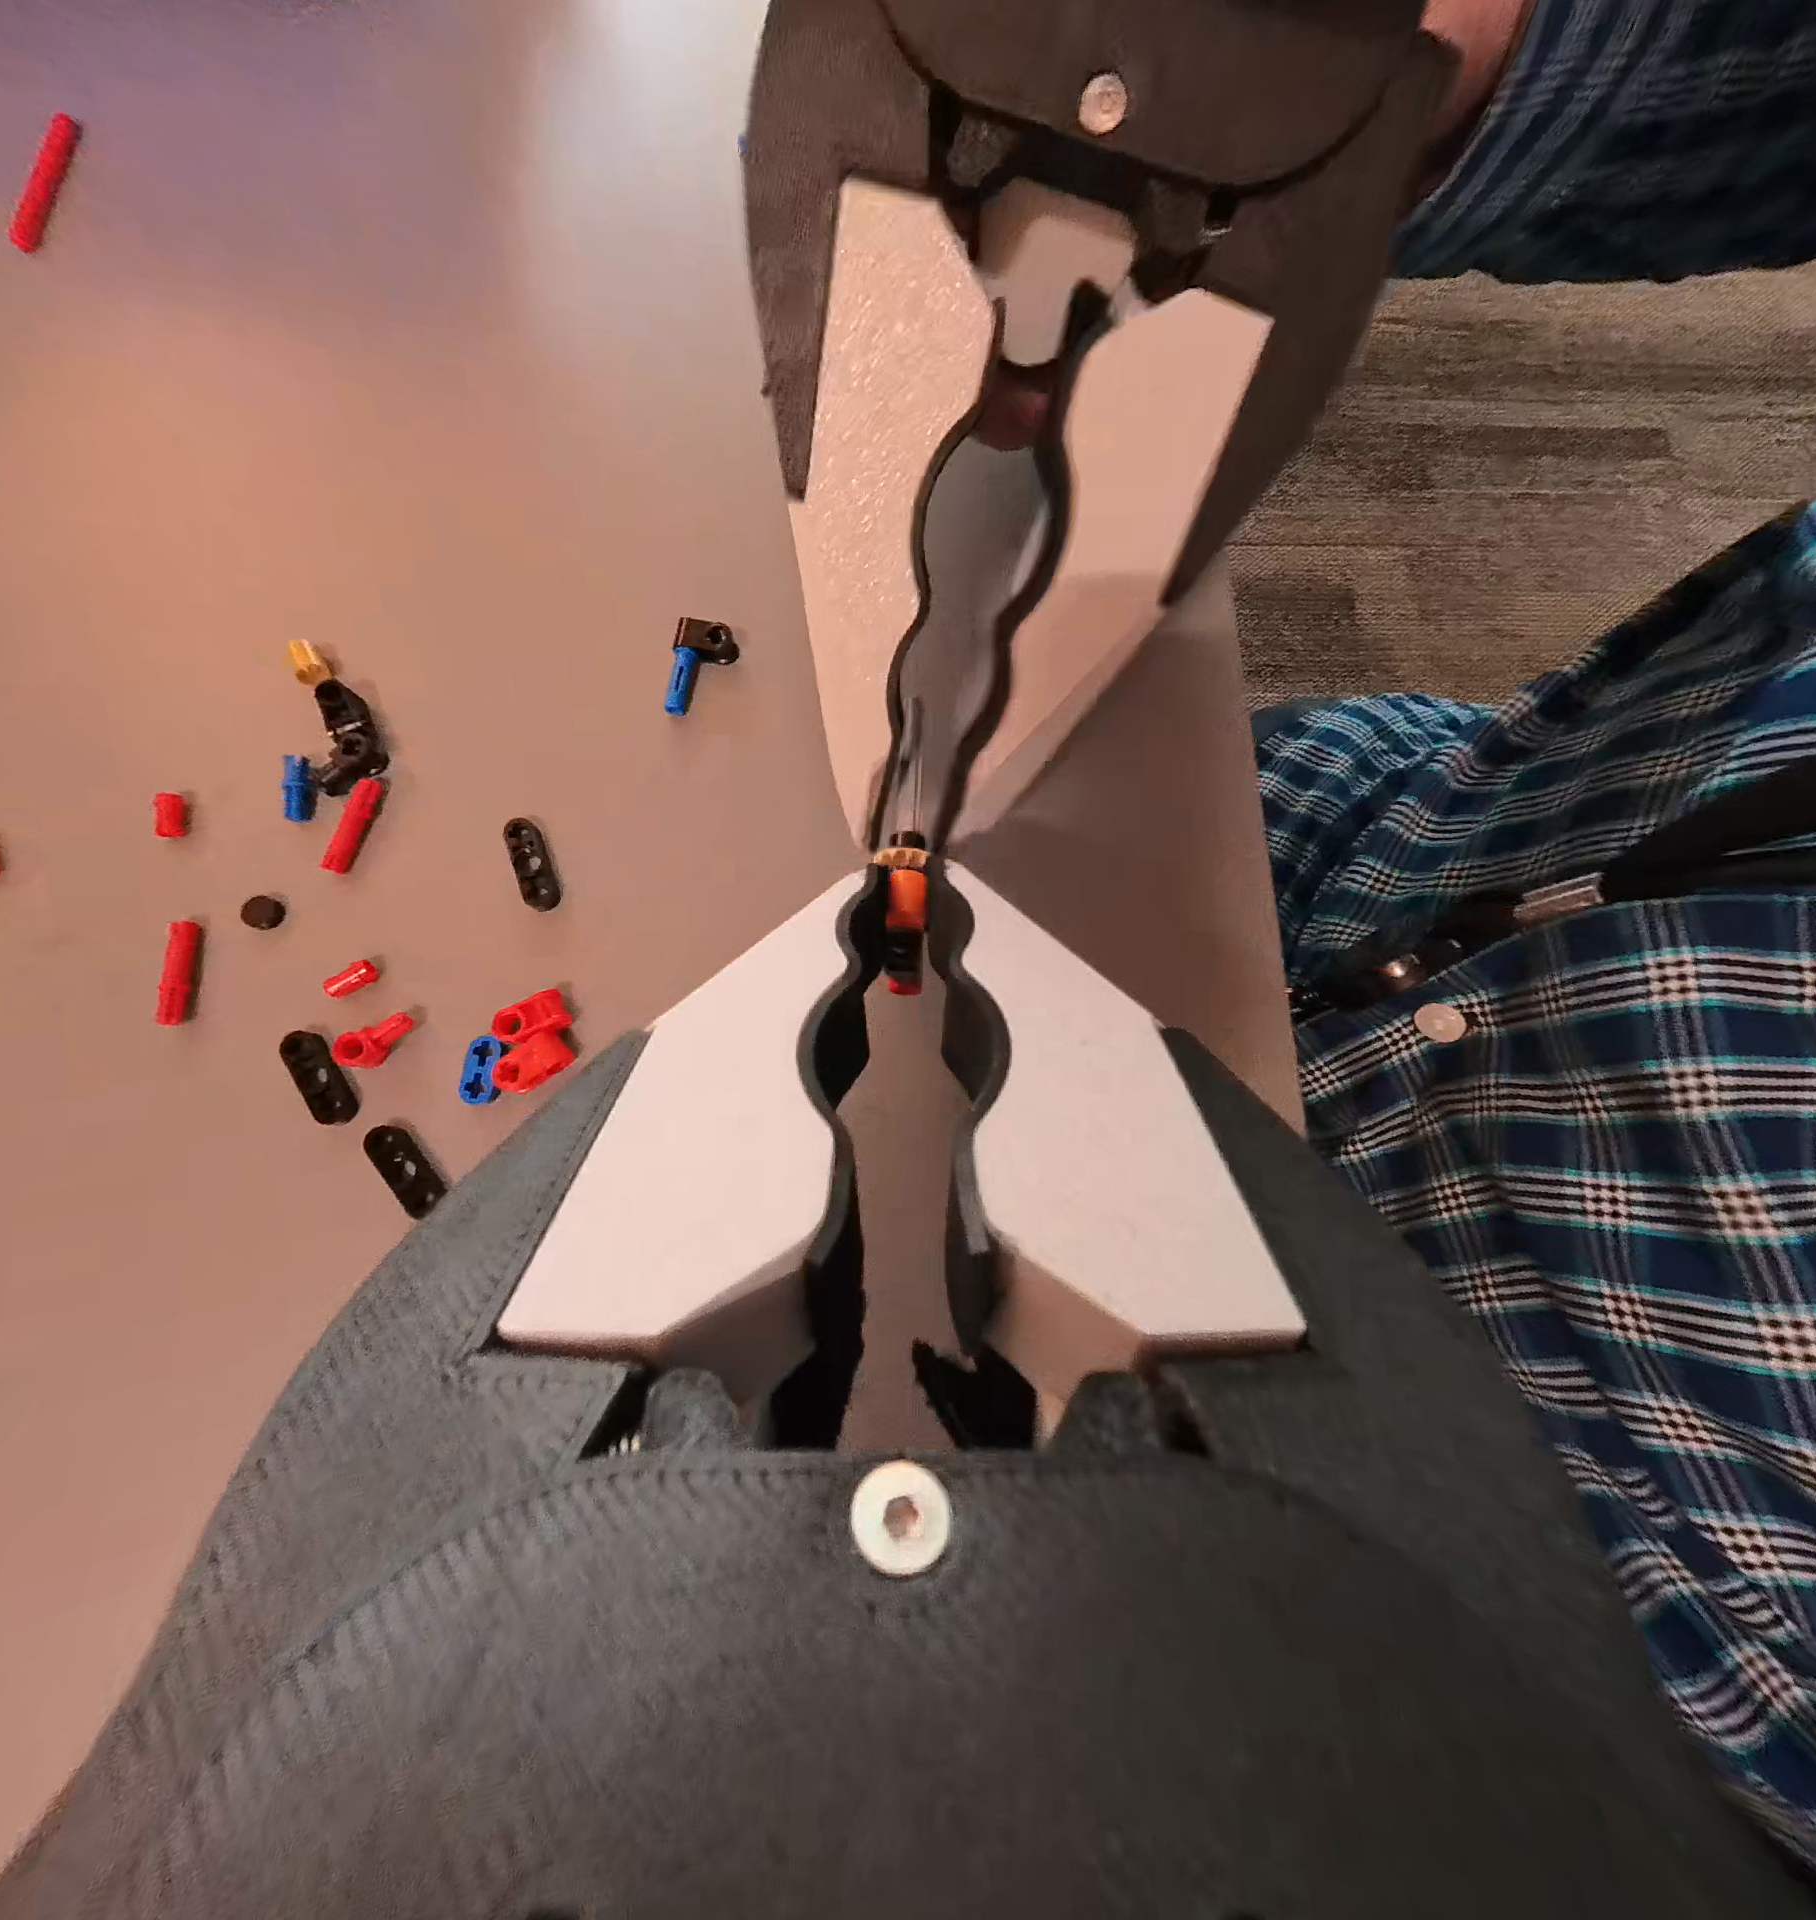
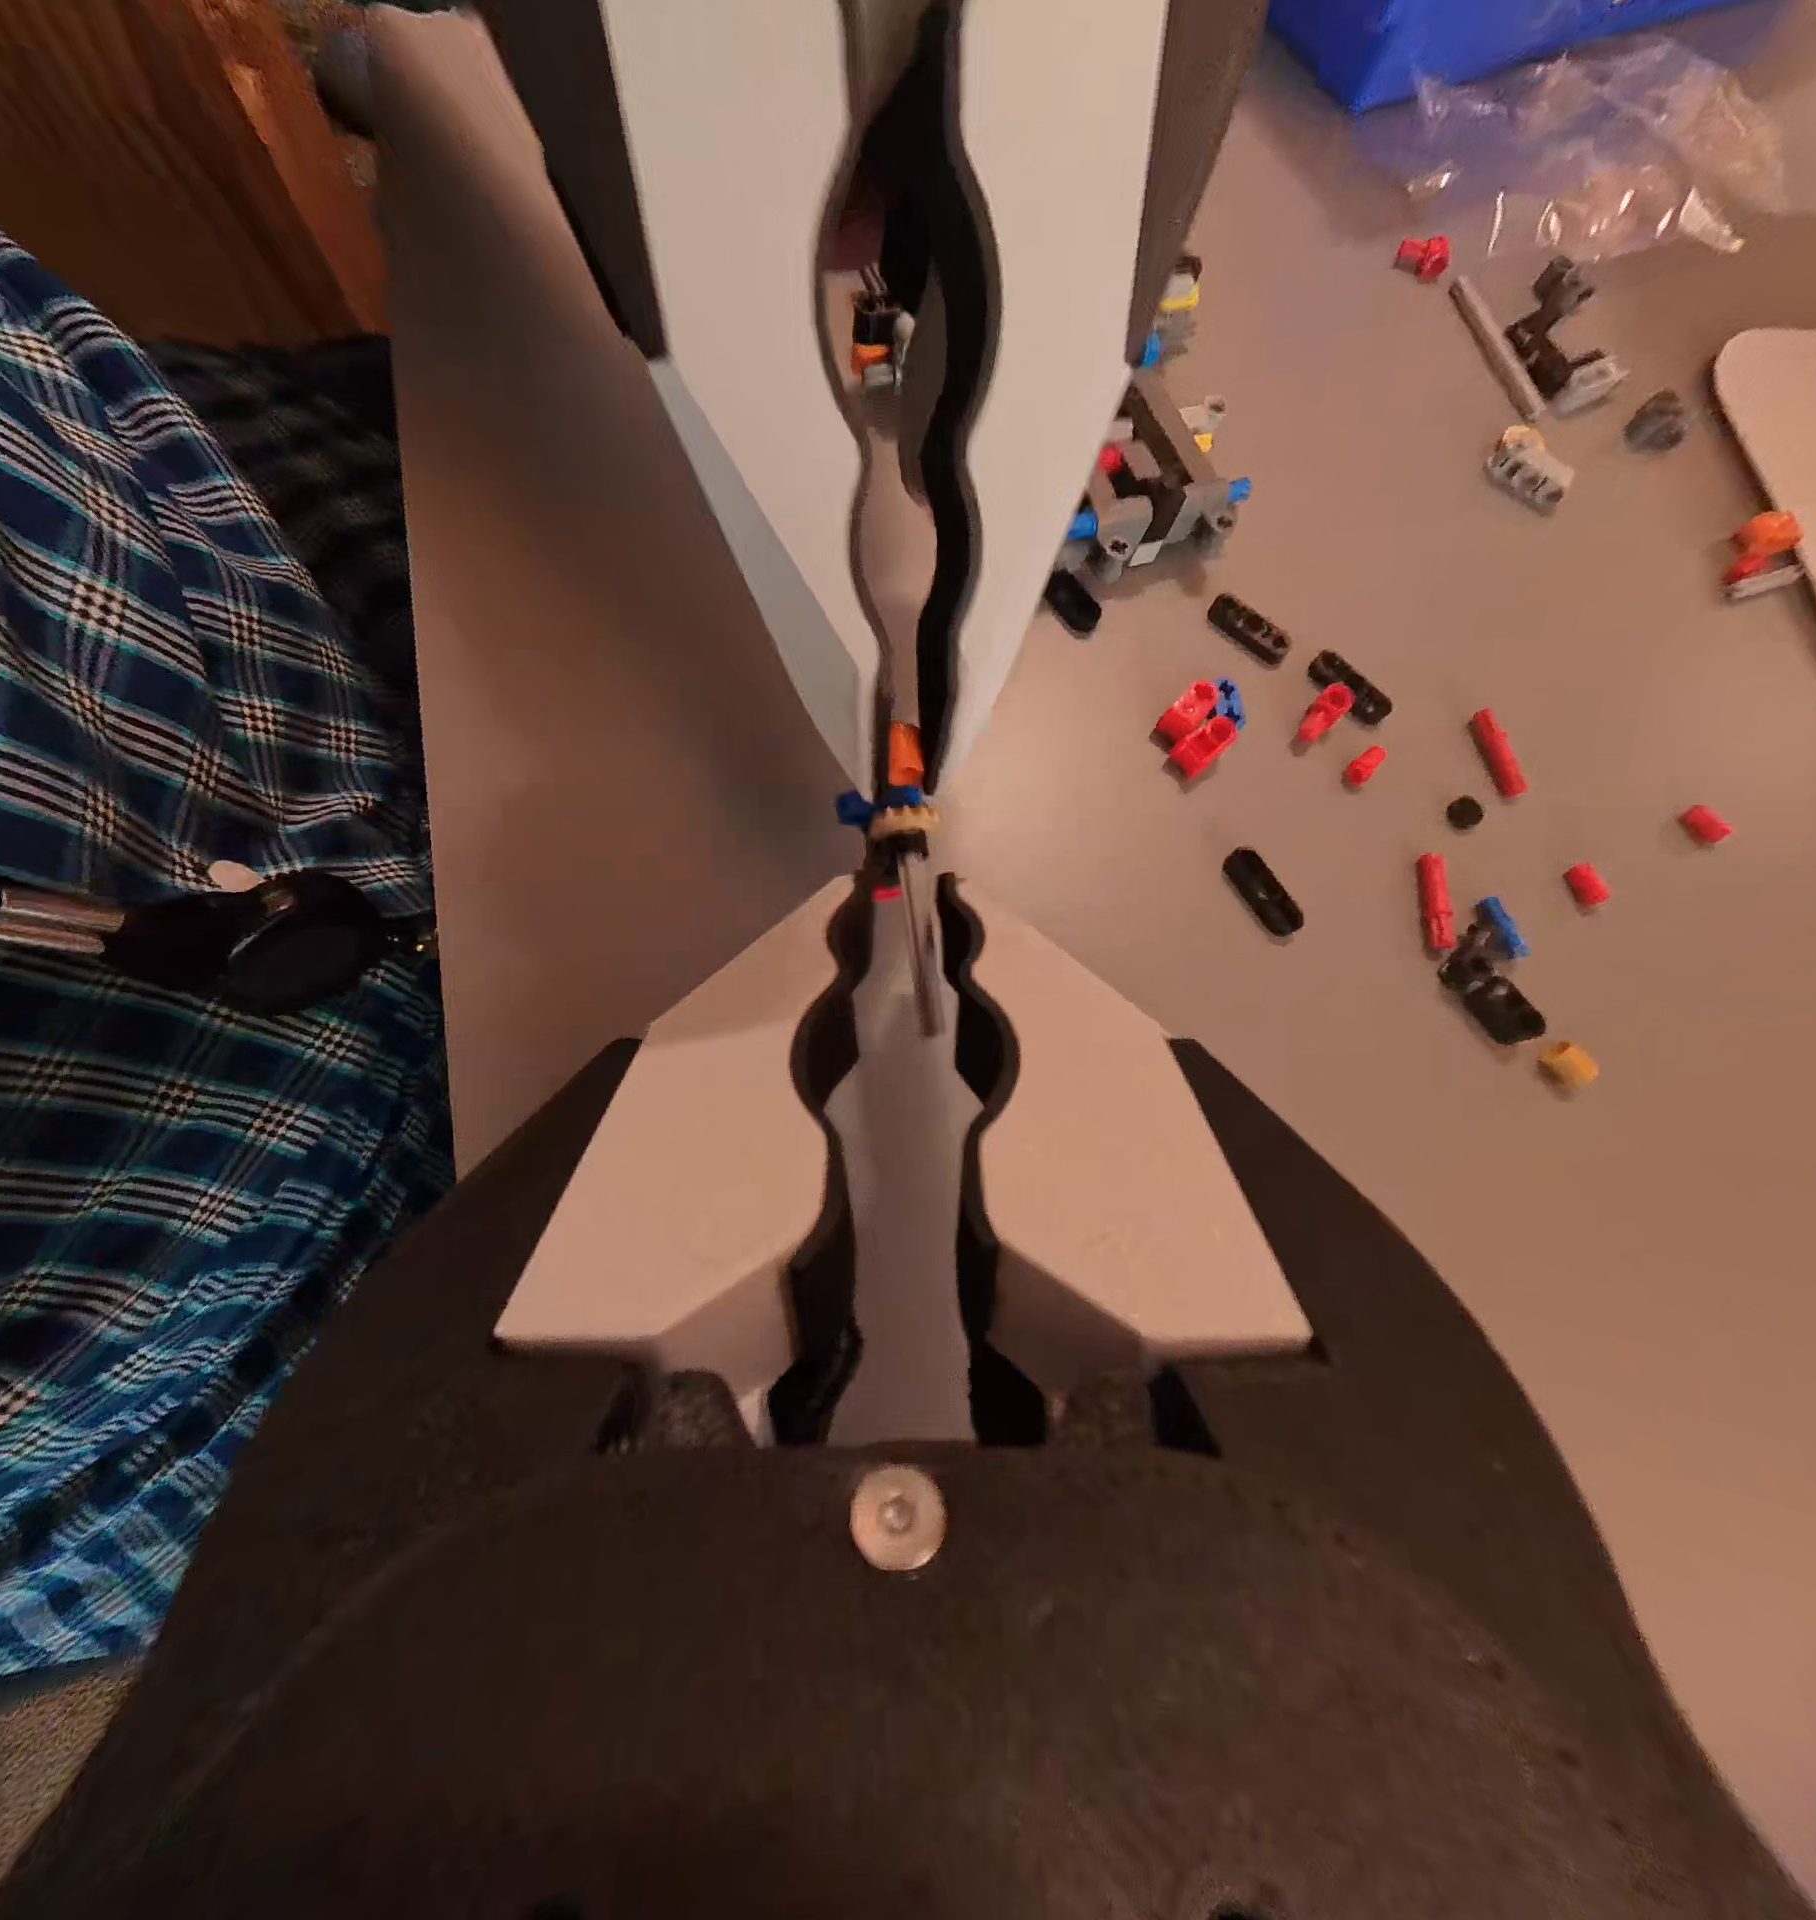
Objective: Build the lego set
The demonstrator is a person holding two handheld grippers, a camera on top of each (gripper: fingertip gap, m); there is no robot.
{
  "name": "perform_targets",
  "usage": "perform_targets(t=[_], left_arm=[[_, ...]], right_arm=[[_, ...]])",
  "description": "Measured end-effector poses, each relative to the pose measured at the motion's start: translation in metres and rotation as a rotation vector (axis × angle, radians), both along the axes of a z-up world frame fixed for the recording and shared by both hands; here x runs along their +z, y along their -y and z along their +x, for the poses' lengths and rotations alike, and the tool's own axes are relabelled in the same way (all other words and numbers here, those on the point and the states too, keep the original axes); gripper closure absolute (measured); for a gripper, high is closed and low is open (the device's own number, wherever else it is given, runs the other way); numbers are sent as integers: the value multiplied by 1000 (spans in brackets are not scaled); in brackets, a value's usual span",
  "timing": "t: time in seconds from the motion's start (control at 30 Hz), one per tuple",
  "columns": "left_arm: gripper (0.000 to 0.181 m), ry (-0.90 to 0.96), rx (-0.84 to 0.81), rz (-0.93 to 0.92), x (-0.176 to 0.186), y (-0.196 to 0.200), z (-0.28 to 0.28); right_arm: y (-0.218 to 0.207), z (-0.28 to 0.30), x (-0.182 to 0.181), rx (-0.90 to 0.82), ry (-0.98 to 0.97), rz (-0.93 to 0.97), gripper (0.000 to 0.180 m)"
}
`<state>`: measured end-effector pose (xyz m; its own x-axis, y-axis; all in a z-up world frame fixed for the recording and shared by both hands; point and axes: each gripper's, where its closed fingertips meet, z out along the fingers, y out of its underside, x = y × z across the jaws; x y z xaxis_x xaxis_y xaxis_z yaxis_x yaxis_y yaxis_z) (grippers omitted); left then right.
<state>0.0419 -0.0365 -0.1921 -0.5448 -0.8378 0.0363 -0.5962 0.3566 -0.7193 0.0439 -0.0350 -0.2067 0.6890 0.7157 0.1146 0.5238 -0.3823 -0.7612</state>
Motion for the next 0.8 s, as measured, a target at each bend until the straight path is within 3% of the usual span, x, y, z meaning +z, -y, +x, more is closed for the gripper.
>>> perform_targets(t=[0.03,0.2,0.37,0.6,0.8], left_arm=[[174,-12,9,5,-2,-2,1],[174,-46,0,-45,-6,1,2],[174,-27,13,-42,-8,-4,5],[147,71,-21,96,-9,-8,3],[163,91,-21,86,-12,-3,7]], right_arm=[[-1,-2,3,6,-1,20,161],[-3,-3,-5,19,76,32,159],[-9,0,-7,-18,25,-2,171],[-8,-1,-3,-11,-184,-92,172],[-6,-2,3,15,-284,-138,173]])
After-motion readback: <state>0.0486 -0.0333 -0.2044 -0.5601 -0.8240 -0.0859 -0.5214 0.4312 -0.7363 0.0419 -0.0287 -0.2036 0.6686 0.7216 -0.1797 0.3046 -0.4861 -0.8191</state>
